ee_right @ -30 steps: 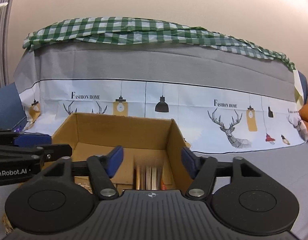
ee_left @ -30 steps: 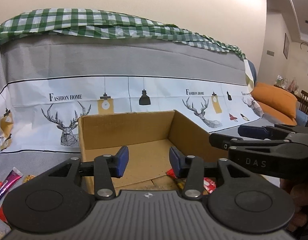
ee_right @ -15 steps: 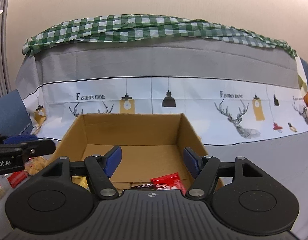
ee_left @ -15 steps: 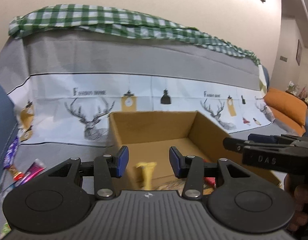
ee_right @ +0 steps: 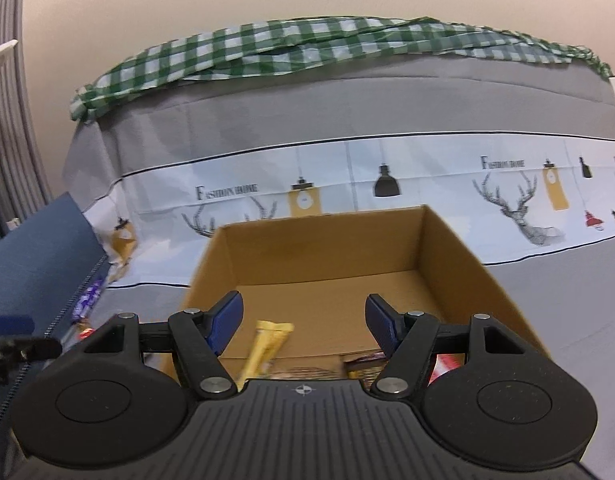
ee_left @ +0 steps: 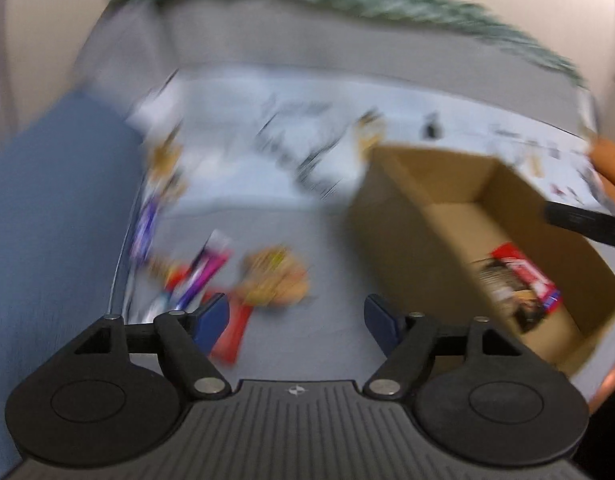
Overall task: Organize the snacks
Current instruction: 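Move both open tools back down to the snack pile beside the box, then close left tool on green-labelled white bar while right tool approaches clear cookie bag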
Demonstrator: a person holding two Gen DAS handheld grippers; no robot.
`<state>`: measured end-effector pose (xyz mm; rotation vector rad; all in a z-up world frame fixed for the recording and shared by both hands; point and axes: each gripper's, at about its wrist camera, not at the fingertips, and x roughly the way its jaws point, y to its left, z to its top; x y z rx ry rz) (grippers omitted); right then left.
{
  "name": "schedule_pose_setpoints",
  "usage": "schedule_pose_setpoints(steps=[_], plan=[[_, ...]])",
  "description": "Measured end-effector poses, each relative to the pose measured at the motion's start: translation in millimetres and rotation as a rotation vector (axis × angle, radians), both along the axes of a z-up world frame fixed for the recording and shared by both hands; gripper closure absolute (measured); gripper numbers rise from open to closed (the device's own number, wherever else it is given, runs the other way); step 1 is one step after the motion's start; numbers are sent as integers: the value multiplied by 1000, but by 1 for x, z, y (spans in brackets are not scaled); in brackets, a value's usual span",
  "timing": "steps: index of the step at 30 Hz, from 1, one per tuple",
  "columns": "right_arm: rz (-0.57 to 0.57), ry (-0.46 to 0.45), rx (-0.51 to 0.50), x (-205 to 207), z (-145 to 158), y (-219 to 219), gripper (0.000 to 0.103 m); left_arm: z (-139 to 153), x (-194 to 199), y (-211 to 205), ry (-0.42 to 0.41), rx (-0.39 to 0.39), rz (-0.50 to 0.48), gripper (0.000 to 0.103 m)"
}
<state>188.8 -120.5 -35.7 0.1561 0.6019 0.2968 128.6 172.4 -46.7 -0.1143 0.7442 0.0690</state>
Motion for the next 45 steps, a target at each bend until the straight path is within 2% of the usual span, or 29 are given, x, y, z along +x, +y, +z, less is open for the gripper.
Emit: schedule_pose_setpoints(steps=[1,5,10,14,19,25,28,35,38,41,45], plan=[[6,1,5,-1,0,4,34,-7,3,9,49,-9,35,23],[43,-1,7,-6,1,25,34,-38,16,33,258,39,152,22],[118,-27,6,-14,4,57,34,-57,23,43,363,68,154,18],[178,-36,14,-19,4,83,33,-69,25,35,426,122,134,17],[233,-34,35,-22,1,107,33,-82,28,34,483,137,130,17],[292,-40,59,-23,-3,134,31,-86,25,44,501,70,148,19],[329,-42,53,-25,-6,149,31,-83,22,49,494,41,177,27],[346,-8,96,-13,-14,177,24,-77,23,63,468,-9,259,61],[339,-1,108,-4,-18,189,22,-74,23,68,449,-39,289,63],[315,27,118,10,-26,199,16,-69,24,72,412,-75,311,63],[269,79,128,32,-40,210,14,-60,27,75,355,-114,328,63]])
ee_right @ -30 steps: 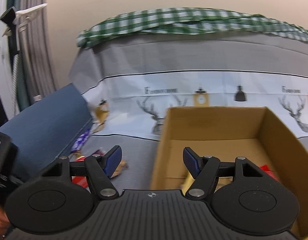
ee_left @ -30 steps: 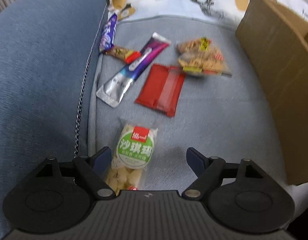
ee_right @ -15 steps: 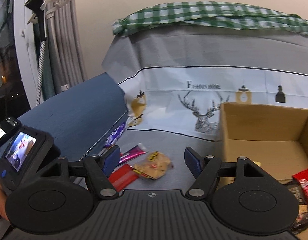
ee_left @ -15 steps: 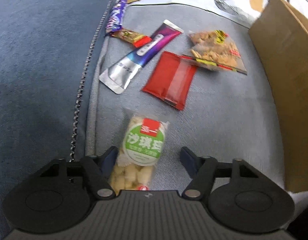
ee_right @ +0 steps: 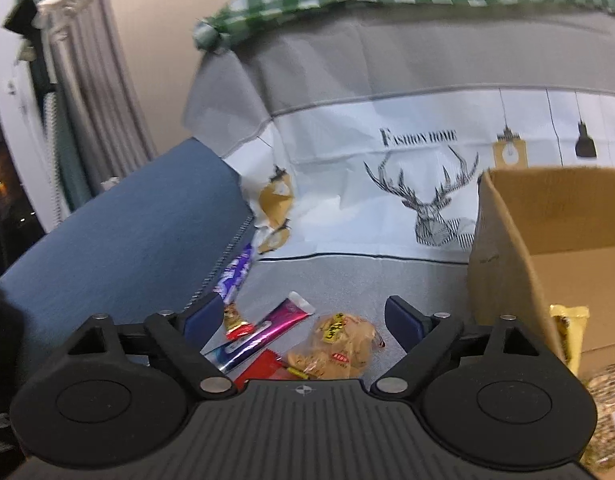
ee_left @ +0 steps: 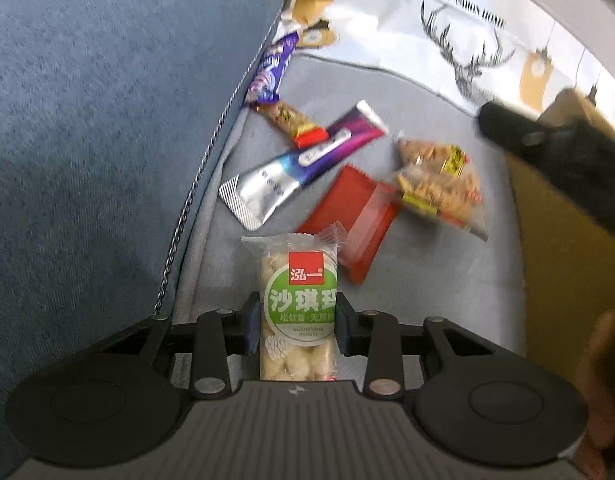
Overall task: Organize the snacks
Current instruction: 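Close left tool on green-labelled white bar while right tool approaches clear cookie bag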
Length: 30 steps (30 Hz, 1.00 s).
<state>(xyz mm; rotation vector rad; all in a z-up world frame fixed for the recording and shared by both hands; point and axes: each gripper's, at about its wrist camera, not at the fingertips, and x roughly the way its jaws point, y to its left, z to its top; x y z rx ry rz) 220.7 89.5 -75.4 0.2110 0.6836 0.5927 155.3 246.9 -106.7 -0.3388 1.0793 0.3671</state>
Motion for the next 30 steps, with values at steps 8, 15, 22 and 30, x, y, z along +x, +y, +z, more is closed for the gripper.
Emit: schedule_pose_setpoints(steps=[8,15,22,30], plan=[[-63,190,-40,41,-45,14,13,0,3,-5,23,-13,-34,45],[-37,265,-61,44,-65,23,40,-9,3,-6,74,-27,-64,36],[15,205,-72,39,-56,21,71,-12,-2,-7,113,-29,-85,35],[114,49,-121,-5,-2,-8,72,-12,-4,-6,128,-16,-86,48]])
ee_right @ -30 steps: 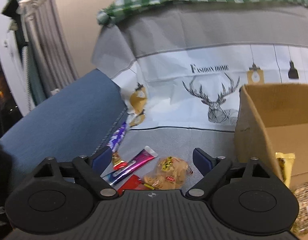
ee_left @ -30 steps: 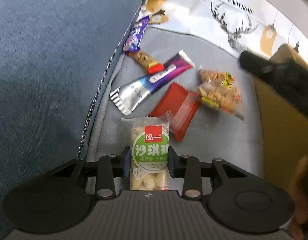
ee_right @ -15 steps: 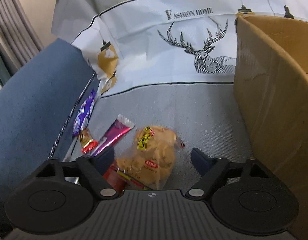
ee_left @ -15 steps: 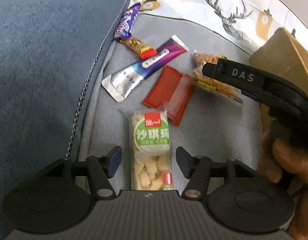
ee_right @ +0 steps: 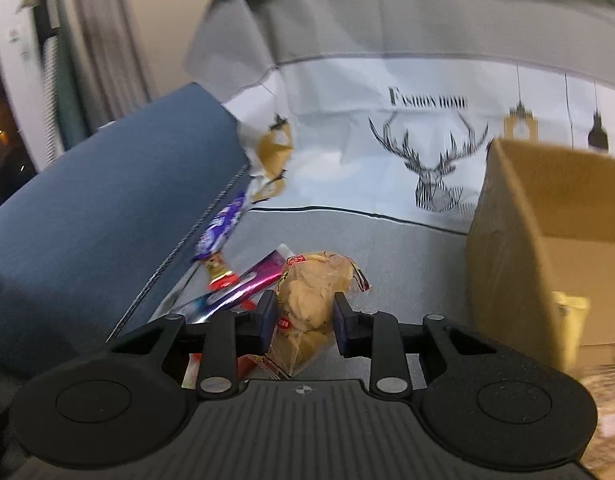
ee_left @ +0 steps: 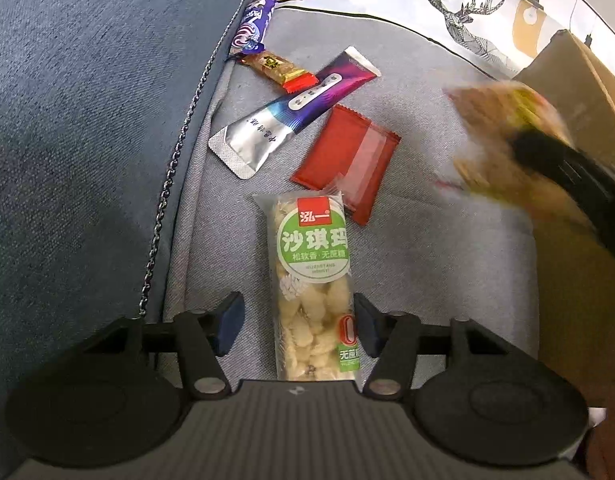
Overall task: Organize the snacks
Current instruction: 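Close left tool on green-labelled white bar while right tool approaches clear cookie bag, then close right tool on clear cookie bag while left tool holds the white bar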
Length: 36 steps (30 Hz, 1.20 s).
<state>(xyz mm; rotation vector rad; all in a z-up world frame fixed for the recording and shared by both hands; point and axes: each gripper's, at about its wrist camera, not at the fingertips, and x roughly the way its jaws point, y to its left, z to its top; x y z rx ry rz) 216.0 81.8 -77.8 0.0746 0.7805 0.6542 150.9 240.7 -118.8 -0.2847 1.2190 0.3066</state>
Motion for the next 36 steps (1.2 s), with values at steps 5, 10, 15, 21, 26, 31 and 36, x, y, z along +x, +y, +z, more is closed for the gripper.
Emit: schedule_pose_setpoints(steps=[5,10,15,21,26,31,36], plan=[[57,-42,-23,-45,25,-25,72,5,-5,6,-36,-4,10,63],[143,16,-23,-75,23,-45,72,15,-12,9,-103,-36,10,63],[224,122,-41,-91,-2,-44,71,12,-11,-1,-75,-67,-44,63],[215,174,-79,-91,-16,-37,39,8,-8,-8,-48,-39,-80,54],[205,211,-106,-89,-26,-26,28,3,-8,-7,-27,-34,-80,51],[198,229,-136,-87,-38,-16,27,2,-5,-8,-19,-28,-85,51],[190,255,-193,-87,-52,-5,26,1,-4,-10,-15,-20,-90,51]])
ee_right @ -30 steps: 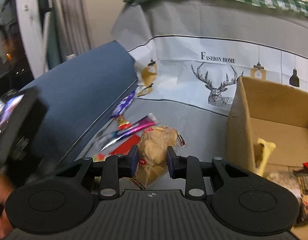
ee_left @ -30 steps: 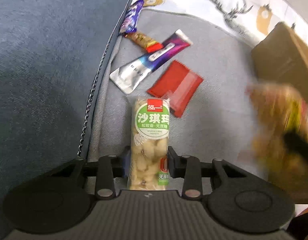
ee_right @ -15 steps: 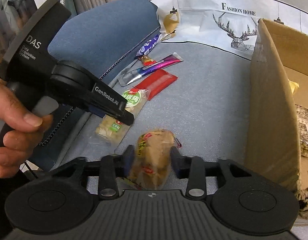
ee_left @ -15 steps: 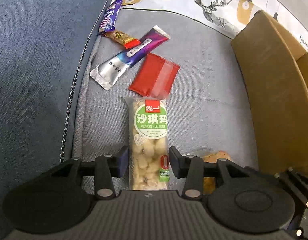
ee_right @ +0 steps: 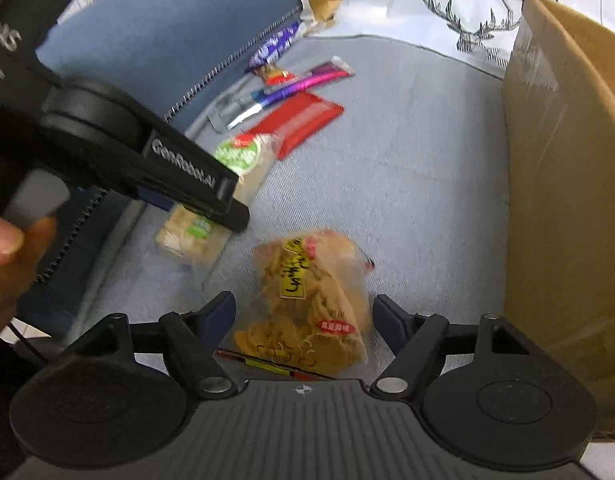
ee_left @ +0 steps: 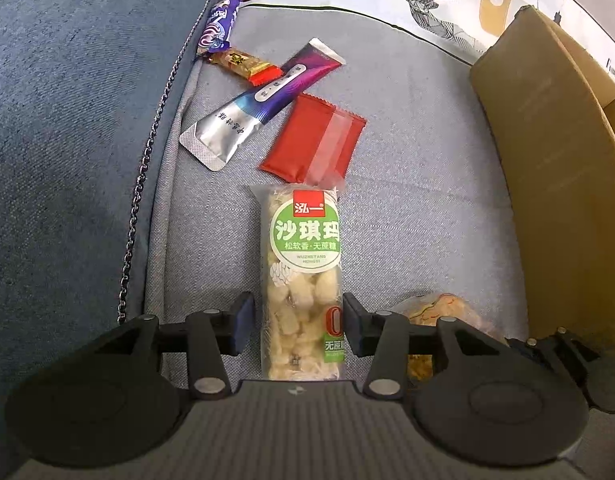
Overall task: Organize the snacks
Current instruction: 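Close right tool on clear cookie bag while left tool holds the white bar, then lift and carry white bar and cookie bag over the box with both tools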
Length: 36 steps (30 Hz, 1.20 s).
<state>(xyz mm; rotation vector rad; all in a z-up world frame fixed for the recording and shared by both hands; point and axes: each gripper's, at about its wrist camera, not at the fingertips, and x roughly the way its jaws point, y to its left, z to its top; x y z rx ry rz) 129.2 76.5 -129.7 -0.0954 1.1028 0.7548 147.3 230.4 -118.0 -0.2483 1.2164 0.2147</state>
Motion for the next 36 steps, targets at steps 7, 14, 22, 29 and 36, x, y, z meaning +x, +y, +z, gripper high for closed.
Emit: schedule_pose_setpoints(steps=[7,14,22,29,36], plan=[[43,-50,-53,-6,-1,4,37,0,0,-1,2,12,-7,51],[79,-78,-58,-10,4,4,55,1,0,-6,7,30,-24,63],[66,-171,-8,-17,31,-7,62,26,-5,-10,-67,45,-9,64],[33,-294,65,-25,63,-24,65,58,-12,-18,-190,79,44,64],[-11,-441,172,-30,99,-57,65,85,-13,-31,-343,121,86,64]])
